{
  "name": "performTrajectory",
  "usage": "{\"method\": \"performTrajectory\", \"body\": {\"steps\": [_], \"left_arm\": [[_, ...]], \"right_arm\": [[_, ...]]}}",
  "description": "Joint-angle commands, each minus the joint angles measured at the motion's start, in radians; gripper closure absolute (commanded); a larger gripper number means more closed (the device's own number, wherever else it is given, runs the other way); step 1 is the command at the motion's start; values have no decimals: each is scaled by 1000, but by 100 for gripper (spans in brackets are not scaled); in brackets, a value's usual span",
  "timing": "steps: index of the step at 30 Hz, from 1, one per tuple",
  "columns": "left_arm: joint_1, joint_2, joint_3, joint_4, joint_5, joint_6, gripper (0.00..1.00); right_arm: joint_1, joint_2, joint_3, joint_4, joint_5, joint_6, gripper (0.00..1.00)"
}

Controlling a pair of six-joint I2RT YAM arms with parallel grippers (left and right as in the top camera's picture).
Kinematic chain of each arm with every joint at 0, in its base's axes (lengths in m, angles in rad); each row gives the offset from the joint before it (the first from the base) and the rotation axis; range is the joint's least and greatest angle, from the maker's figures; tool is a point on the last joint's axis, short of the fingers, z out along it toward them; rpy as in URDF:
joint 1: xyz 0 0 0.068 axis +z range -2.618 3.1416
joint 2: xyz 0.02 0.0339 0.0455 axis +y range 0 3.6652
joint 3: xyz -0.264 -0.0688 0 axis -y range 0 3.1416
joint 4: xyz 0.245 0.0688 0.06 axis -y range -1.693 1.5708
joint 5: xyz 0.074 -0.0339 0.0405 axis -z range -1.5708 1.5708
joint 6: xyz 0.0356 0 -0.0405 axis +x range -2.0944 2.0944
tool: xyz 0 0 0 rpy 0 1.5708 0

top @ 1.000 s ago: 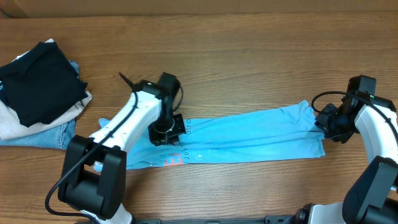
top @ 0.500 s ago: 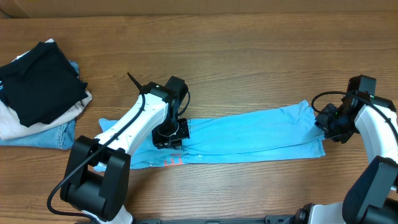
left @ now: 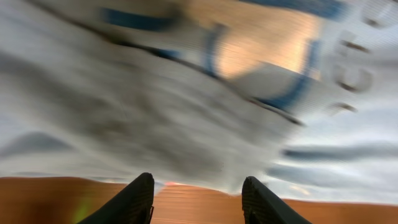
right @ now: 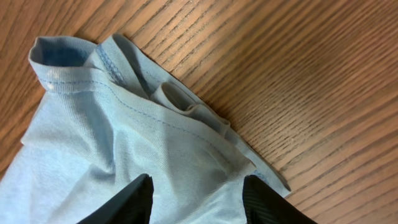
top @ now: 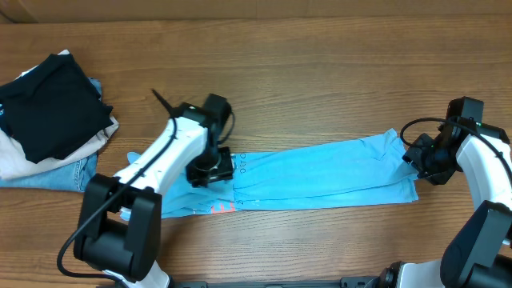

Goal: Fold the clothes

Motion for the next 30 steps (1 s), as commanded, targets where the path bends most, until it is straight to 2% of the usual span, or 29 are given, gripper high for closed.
{"method": "performTrajectory", "body": {"steps": [1,11,21,26,30], "left_arm": [[62,-22,18,-24,-105,43,46],[97,-21,-74,-8,-192,61,39],[181,-21,-190,103,-191,62,39],[206,-19,-233,223,-196,66,40],[217,-19,-265,309,-228,66,41]], "right_arm": [[-3,-29,0,18,-1,-55,46],[-3,1,0,39,-2,-180,44],[-3,184,0,64,-116,-255,38],[-3,224,0,72,-232,-307,40],[-3,224,0,73,-286,-315,50]]}}
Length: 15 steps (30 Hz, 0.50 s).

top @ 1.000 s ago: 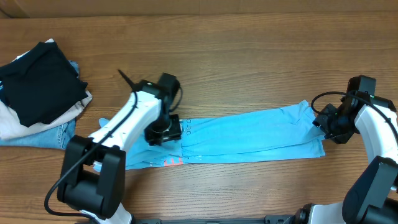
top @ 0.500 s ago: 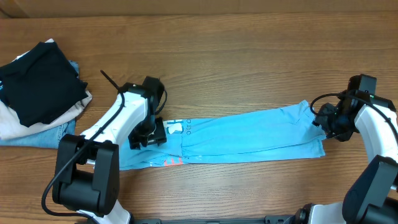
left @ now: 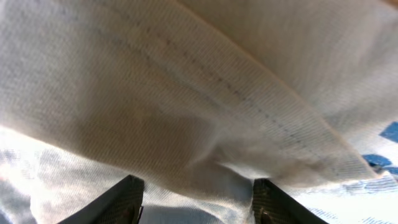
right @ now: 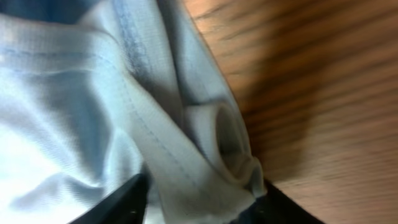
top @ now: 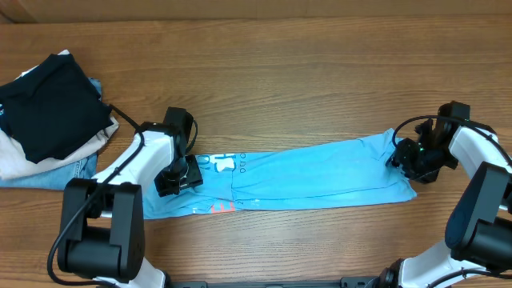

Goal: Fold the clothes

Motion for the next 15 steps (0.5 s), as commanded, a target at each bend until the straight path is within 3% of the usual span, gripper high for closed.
{"method": "performTrajectory", "body": {"steps": [1,7,12,15], "left_arm": [[21,18,-42,86,-74,5,41],[75,18,-42,132,-126,35,41],[139,18,-39,195,-105,110,41],[148,18,-26,193,-68,142,40]], "right_arm": [[5,26,-5,6,-106,-27,51],[5,26,-5,6,-109,-27,63],[5,26,-5,10,-114,-26,87],[5,26,-5,12,-114,-26,96]]}}
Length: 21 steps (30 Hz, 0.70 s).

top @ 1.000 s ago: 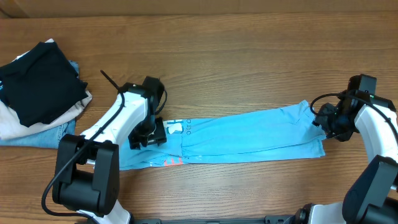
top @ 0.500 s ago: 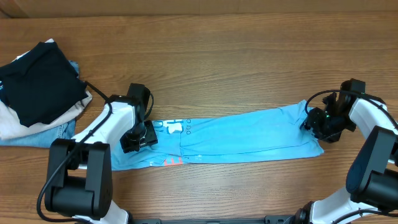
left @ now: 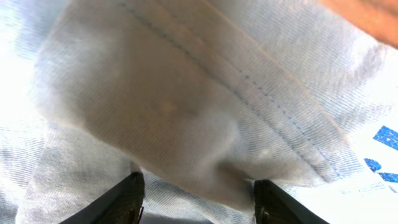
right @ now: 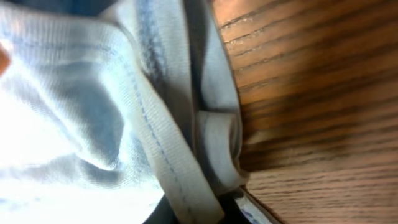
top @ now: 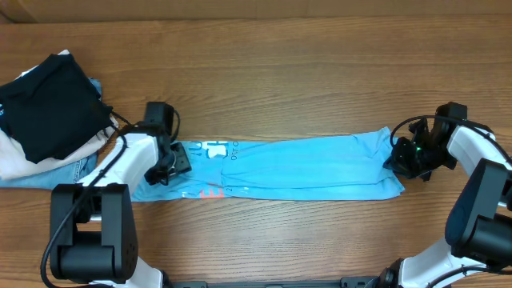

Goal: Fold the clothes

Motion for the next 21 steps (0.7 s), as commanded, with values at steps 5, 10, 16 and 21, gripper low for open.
{"method": "performTrajectory", "body": {"steps": [5,10,16,21], "left_arm": [[26,33,28,-32,108,96,38],[26,19,92,-119,183,97,38],[26,-16,155,-217,190,97,38],[24,-40,159,-241,212,97,37]], "right_arm": [[3,8,-4,23,-14,-7,96],[3,5,31,-9,-30,-8,96],[3,-15,122,-108,-29,-7,96],[53,-66,180,-185,-29,16,96]]}}
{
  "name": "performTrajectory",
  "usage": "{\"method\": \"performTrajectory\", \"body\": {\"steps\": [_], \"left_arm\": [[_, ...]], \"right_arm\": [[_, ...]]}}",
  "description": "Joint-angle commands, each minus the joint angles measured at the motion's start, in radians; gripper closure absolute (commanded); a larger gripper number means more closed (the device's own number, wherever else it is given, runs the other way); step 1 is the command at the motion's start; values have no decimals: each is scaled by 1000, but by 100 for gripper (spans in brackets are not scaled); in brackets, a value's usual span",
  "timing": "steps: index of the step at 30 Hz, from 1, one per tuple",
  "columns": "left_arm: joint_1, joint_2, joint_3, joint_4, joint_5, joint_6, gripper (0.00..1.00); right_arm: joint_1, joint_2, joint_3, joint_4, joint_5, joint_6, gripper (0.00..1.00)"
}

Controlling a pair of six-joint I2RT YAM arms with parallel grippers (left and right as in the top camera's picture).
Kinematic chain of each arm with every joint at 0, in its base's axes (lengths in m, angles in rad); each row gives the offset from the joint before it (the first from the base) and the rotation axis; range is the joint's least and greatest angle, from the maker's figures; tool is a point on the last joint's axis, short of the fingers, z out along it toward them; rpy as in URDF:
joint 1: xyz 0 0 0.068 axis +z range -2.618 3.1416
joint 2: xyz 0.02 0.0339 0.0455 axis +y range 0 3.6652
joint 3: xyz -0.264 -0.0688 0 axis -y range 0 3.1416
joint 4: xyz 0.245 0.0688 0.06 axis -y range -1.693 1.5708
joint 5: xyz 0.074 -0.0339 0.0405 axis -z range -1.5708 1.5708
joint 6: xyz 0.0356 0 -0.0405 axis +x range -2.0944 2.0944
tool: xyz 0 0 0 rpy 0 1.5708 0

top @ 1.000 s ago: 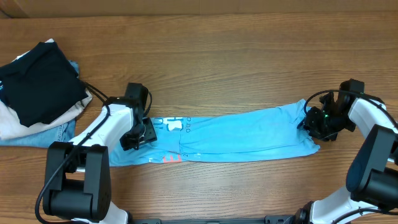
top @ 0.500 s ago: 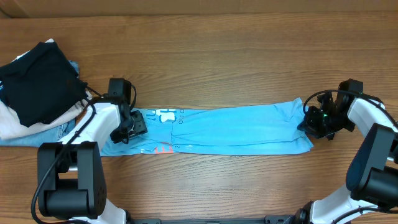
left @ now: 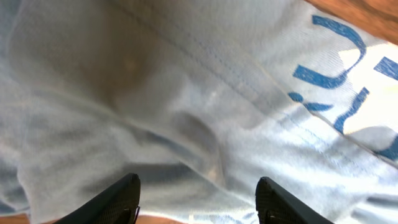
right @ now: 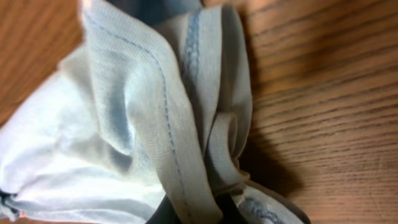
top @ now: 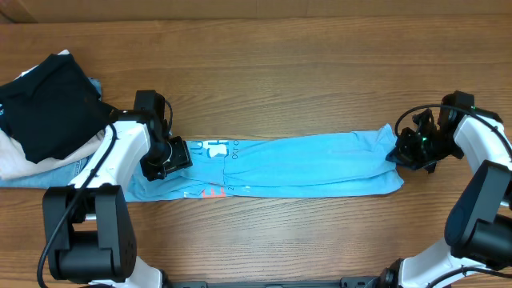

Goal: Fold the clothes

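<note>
A light blue shirt (top: 304,164), folded into a long strip, lies across the table (top: 280,72) from left to right. Blue and red print shows near its left end. My left gripper (top: 166,158) sits low over that end, open, and the cloth (left: 186,93) fills its view above the spread fingers (left: 127,199). My right gripper (top: 402,152) is at the strip's right end, shut on the bunched hem (right: 186,124). The folds of fabric almost hide its fingers.
A pile of clothes sits at the far left: a black garment (top: 48,104) on top of beige cloth (top: 16,160) and blue denim (top: 72,172). Bare wood lies behind and in front of the strip.
My left gripper has shifted a little over the shirt's left end, so the blue print now shows in its view. The right gripper, still shut on the hem, moved slightly right and back.
First the strip lay further right and tilted, with my left gripper over its left-middle part and my right gripper open over the right hem. Then the left gripper was nearer the left end and the right fingers straddled the hem. Later the right gripper was shut and the strip lay further left and straighter.
</note>
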Motion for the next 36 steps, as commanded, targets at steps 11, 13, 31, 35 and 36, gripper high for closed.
{"method": "performTrajectory", "body": {"steps": [11,13,31,35,36], "left_arm": [[1,-37,21,-27,129,22,37],[-3,-37,21,-27,129,22,37],[-50,-37,21,-32,129,22,36],[-51,-37,21,-31,129,22,36],[-51,-37,21,-31,129,22,36]], "right_arm": [[428,-90,87,-46,110,146,96],[510,-90,87,-28,119,183,96],[781,-39,87,80,108,208,96],[787,-21,87,100,107,180,96],[792,-21,87,105,104,172,96]]}}
